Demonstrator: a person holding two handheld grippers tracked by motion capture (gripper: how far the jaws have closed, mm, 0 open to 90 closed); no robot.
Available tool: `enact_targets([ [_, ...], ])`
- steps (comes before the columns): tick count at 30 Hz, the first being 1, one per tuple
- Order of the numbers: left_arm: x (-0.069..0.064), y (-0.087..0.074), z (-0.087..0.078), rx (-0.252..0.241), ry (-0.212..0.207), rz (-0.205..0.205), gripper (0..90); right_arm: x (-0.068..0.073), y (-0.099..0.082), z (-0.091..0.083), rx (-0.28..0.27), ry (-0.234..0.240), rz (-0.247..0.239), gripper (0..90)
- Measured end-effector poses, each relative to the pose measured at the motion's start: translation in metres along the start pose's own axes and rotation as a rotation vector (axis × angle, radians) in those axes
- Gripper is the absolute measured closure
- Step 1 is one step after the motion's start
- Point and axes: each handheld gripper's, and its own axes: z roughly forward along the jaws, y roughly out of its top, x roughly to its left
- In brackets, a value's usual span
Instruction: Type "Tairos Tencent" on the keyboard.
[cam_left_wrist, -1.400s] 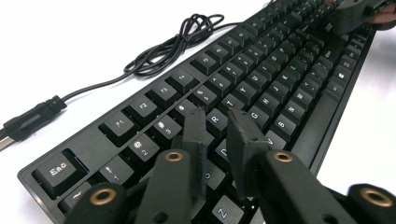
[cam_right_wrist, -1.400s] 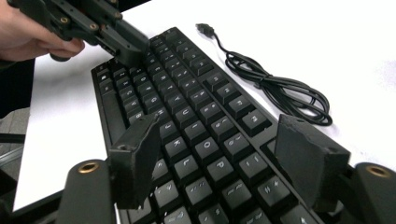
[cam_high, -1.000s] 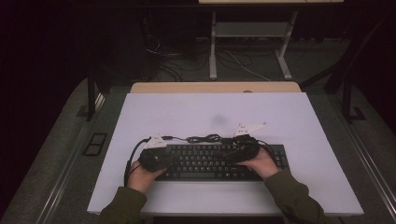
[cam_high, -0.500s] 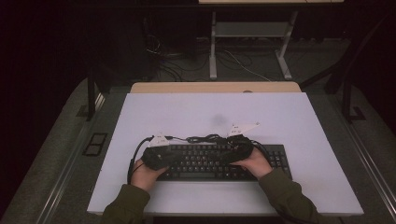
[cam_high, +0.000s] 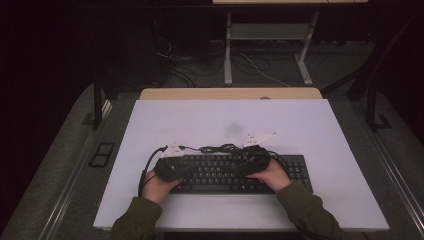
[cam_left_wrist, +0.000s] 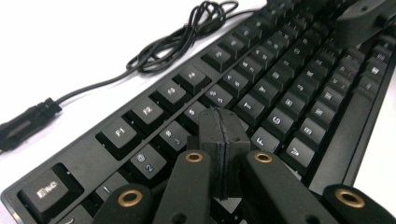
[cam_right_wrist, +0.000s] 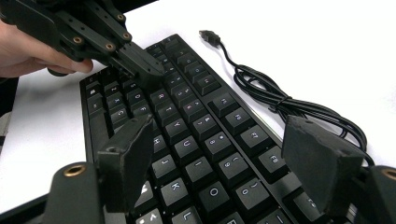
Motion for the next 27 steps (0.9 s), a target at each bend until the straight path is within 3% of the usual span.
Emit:
enact_targets([
  [16,0.0,0.0,-0.003,-0.013,-0.003,-0.014,88.5,-0.002,0.003,0.0,-0.004,0.006,-0.001,25.0],
  [27,-0.002,0.002,-0.009,-0.035,-0.019,-0.017,80.0,0.001,0.012,0.006,0.009,0.031,-0.015,25.8],
])
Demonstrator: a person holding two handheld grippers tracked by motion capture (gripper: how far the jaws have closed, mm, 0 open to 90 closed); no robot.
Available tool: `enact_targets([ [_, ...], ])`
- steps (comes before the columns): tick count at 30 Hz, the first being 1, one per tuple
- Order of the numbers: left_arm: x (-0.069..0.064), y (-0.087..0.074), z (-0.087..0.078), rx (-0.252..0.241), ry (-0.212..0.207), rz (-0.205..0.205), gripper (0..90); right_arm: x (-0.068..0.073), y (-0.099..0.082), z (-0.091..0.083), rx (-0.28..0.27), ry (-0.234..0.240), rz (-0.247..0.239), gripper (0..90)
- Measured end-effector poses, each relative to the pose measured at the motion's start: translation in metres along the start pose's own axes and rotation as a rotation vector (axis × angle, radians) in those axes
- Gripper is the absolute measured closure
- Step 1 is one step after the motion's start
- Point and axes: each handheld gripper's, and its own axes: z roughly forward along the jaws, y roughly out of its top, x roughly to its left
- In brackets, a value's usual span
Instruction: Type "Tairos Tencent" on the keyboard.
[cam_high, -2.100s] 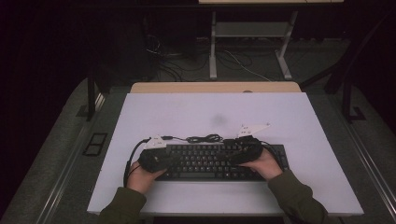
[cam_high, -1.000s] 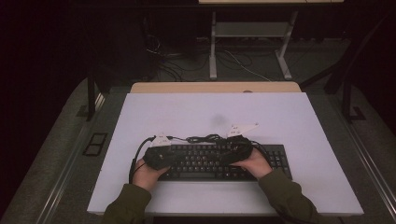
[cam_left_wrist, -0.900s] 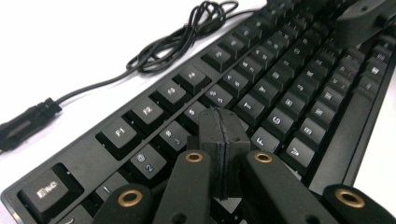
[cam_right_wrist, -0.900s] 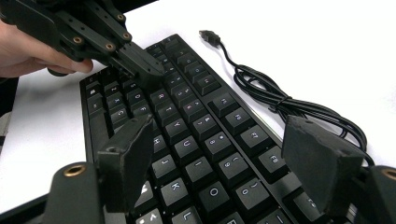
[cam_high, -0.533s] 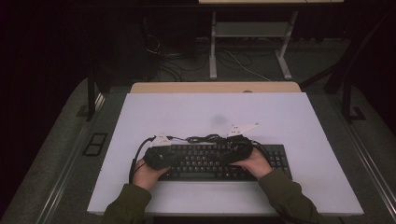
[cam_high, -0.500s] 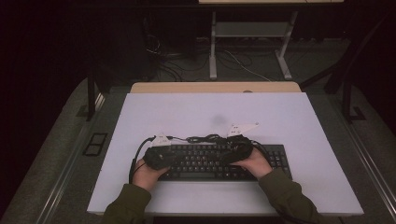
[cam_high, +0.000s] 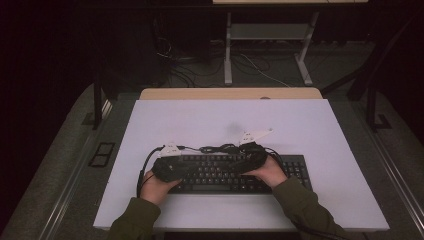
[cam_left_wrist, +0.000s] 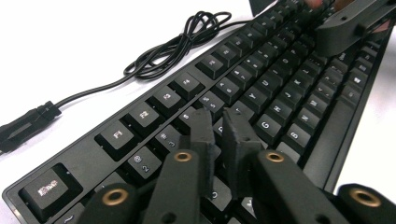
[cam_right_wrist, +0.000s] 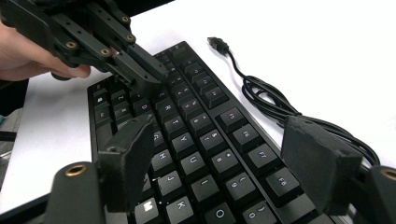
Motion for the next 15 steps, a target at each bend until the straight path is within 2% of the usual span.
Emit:
enact_targets([
  [4,-0.0014,0.0007,-0.0023,-0.003,-0.004,0.003,75.0,0.0006,0.0007,-0.0007,-0.002,0.005,0.008,30.9],
  [15,-0.0004,-0.0023,-0.0048,-0.015,0.004,-0.015,53.7,0.0062,0.0021,-0.0045,0.002,0.023,-0.009,55.6],
])
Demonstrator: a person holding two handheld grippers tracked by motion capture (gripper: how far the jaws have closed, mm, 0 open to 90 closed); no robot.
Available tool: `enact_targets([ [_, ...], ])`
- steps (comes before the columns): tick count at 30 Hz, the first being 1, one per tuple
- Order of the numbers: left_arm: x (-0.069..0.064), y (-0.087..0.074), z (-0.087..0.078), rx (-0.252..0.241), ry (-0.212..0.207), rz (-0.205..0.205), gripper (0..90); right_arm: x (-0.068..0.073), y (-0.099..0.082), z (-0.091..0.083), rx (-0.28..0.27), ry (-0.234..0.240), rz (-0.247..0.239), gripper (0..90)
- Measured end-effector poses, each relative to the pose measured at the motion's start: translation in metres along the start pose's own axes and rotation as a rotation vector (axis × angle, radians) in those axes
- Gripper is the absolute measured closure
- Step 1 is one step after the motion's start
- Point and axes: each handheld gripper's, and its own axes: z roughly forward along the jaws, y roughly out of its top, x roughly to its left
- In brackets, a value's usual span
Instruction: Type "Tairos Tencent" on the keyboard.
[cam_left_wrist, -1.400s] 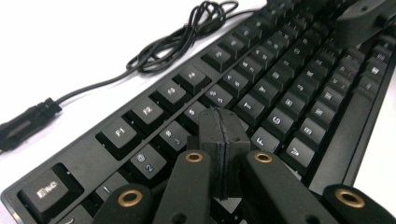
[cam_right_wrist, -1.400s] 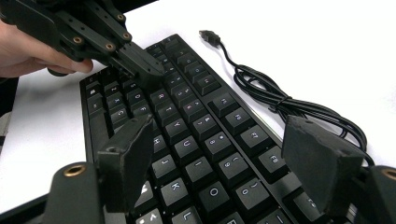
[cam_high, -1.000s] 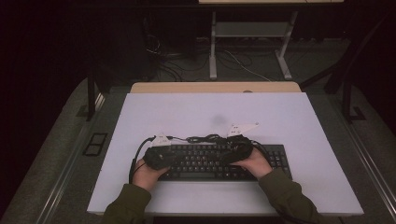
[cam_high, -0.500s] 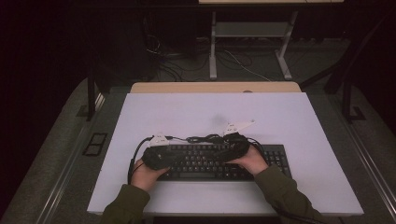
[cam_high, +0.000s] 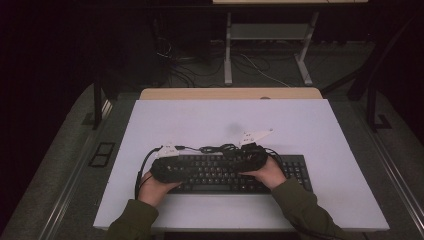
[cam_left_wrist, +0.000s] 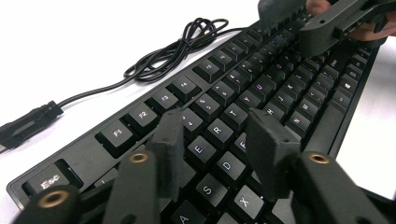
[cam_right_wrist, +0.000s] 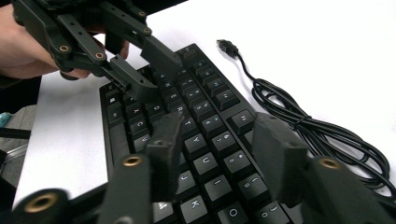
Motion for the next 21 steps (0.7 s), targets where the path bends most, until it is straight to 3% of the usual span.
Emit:
enact_targets([
  [17,0.004,-0.002,-0.002,-0.015,0.034,0.001,31.2,0.014,-0.001,0.008,0.039,0.049,-0.035,88.1],
  [21,0.004,-0.002,-0.002,-0.014,0.039,0.0,27.7,0.018,-0.002,0.011,0.055,0.062,-0.042,89.4],
])
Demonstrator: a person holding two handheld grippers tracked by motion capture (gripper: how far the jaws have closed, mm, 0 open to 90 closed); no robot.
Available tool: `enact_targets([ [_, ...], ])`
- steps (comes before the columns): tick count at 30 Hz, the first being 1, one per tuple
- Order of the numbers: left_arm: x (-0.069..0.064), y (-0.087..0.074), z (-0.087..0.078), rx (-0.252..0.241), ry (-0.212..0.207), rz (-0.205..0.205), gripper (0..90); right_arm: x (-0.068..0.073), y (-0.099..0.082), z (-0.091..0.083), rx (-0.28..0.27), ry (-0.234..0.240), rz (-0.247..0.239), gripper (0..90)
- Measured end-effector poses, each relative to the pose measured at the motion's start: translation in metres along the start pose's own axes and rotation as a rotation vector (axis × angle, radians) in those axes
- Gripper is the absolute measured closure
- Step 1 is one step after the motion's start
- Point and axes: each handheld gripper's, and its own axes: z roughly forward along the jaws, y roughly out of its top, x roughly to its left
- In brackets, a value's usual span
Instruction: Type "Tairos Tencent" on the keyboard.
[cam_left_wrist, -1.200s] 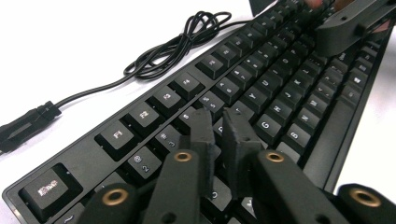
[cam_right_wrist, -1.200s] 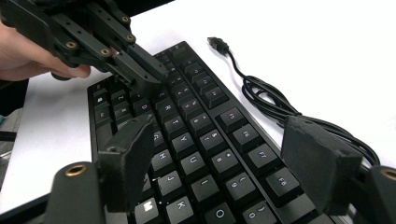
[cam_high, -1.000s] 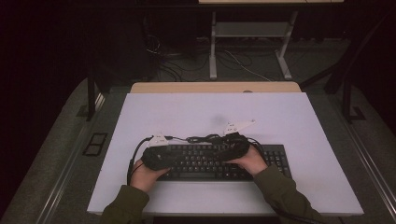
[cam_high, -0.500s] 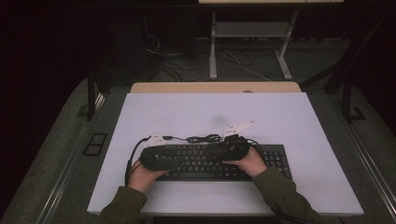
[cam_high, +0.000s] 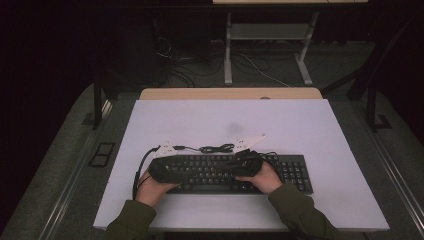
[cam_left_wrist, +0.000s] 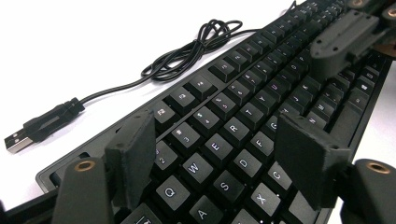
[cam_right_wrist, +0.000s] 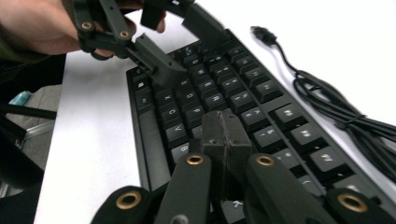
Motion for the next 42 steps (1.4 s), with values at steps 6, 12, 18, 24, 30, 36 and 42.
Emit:
enact_targets([
  [6,0.0,0.0,0.0,-0.007,0.006,-0.006,24.6,0.004,-0.001,0.006,0.041,0.006,-0.018,89.4],
  [12,0.001,-0.001,0.0,-0.007,0.007,-0.007,23.7,0.007,-0.004,0.01,0.078,0.015,-0.021,89.4],
  [18,0.001,-0.001,0.0,-0.008,0.011,-0.007,22.7,0.009,-0.005,0.013,0.104,0.017,-0.036,89.4],
  [24,0.001,0.0,0.0,-0.007,0.012,-0.004,21.9,0.009,-0.006,0.015,0.128,0.019,-0.038,89.4],
  [30,0.001,-0.001,0.001,-0.002,0.01,-0.004,21.9,0.01,-0.006,0.017,0.159,0.015,-0.042,89.5],
  [36,0.001,0.0,0.0,-0.003,0.011,-0.004,21.9,0.01,-0.007,0.018,0.158,0.02,-0.037,89.5],
  [42,0.001,0.0,0.0,-0.006,0.013,-0.007,21.9,0.01,-0.007,0.017,0.155,0.022,-0.035,89.4],
])
